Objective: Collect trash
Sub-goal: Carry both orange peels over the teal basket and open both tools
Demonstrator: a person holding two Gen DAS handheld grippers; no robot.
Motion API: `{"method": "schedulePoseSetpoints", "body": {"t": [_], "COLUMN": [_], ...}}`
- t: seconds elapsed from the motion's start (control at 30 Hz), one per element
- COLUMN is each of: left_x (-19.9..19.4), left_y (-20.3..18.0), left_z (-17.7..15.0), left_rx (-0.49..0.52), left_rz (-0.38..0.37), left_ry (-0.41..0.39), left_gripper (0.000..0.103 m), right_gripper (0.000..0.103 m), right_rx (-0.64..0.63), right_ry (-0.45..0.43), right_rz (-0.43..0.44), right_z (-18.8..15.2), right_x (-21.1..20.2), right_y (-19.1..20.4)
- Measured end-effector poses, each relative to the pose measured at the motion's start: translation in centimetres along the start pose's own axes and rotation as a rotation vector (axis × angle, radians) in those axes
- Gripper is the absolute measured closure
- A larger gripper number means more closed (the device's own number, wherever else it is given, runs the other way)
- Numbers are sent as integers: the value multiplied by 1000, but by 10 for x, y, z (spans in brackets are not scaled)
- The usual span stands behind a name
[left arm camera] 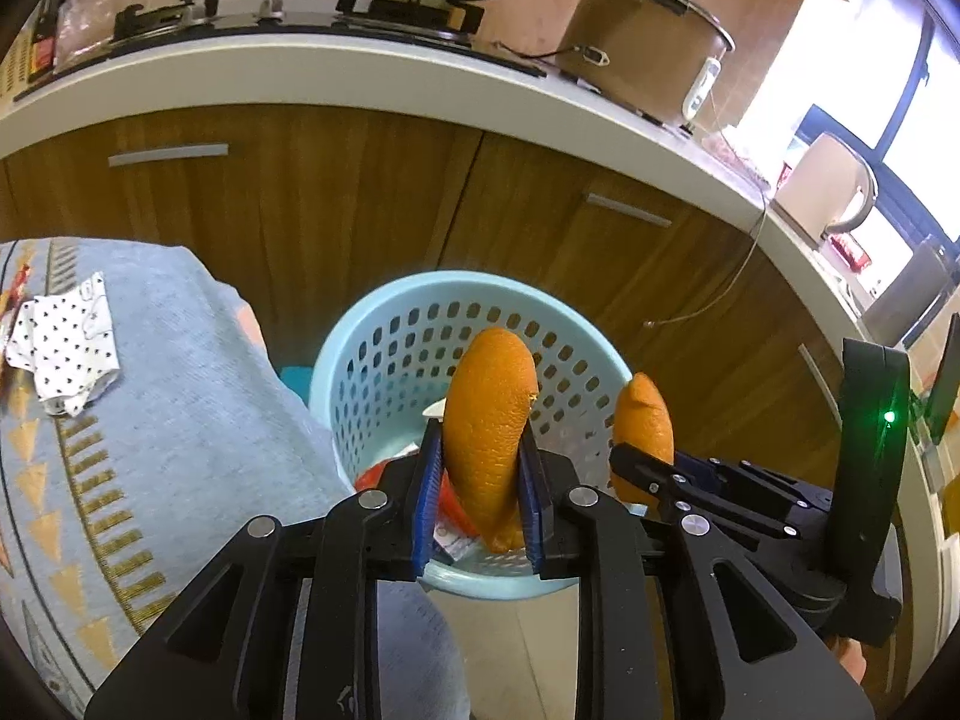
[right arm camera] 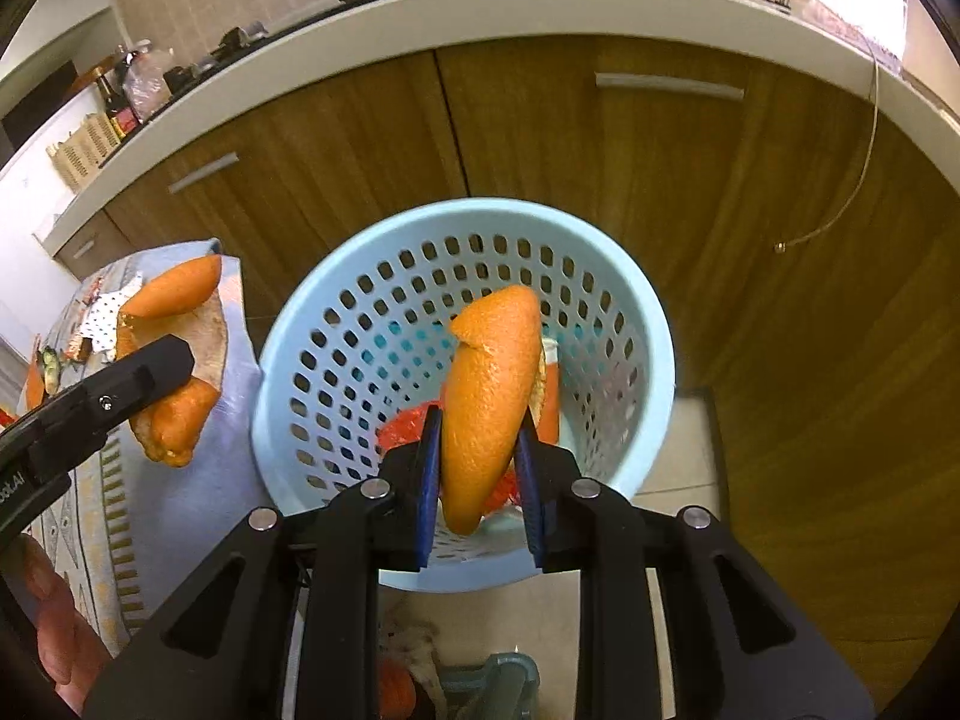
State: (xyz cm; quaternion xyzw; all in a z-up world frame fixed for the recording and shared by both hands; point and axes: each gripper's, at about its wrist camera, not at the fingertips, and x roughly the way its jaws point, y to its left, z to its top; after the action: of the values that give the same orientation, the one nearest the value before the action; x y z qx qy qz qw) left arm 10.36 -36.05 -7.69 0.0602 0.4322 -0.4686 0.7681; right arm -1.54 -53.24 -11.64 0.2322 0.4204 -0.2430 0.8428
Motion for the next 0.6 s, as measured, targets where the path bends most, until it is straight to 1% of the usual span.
{"method": "schedulePoseSetpoints", "body": {"t": [0.03, 0.07, 0.1, 0.2, 0.23, 0.27, 0.3, 0.4, 0.47, 0.6], "left_x": [1, 3, 3, 0, -2, -4, -7, -14, -17, -25], "left_y": [0, 0, 0, 1, 2, 2, 3, 5, 7, 11], "left_z": [0, 1, 1, 3, 4, 4, 5, 7, 8, 7], "left_rx": [1, 2, 2, 3, 5, 5, 5, 3, 1, -9], "left_rz": [1, 8, 10, 13, 12, 12, 15, 17, 19, 22], "left_ry": [5, 7, 7, -11, -16, -22, -30, -46, -53, -68], "left_gripper": [79, 74, 65, 52, 49, 44, 42, 42, 42, 42], "right_gripper": [81, 81, 80, 79, 78, 76, 75, 69, 56, 56], "right_rx": [3, 4, 5, 9, 11, 13, 13, 12, 11, -5], "right_ry": [4, 8, 10, 0, -4, -8, -13, -31, -47, -60], "right_rz": [-2, -4, -3, -8, -10, -9, -9, -12, -10, 0], "right_z": [1, 1, 1, 5, 6, 8, 9, 12, 13, 15], "right_x": [1, 2, 3, 3, 2, 0, -1, -5, -9, -15], "right_y": [0, -1, -2, -3, -3, -3, -2, -1, 0, 8]}}
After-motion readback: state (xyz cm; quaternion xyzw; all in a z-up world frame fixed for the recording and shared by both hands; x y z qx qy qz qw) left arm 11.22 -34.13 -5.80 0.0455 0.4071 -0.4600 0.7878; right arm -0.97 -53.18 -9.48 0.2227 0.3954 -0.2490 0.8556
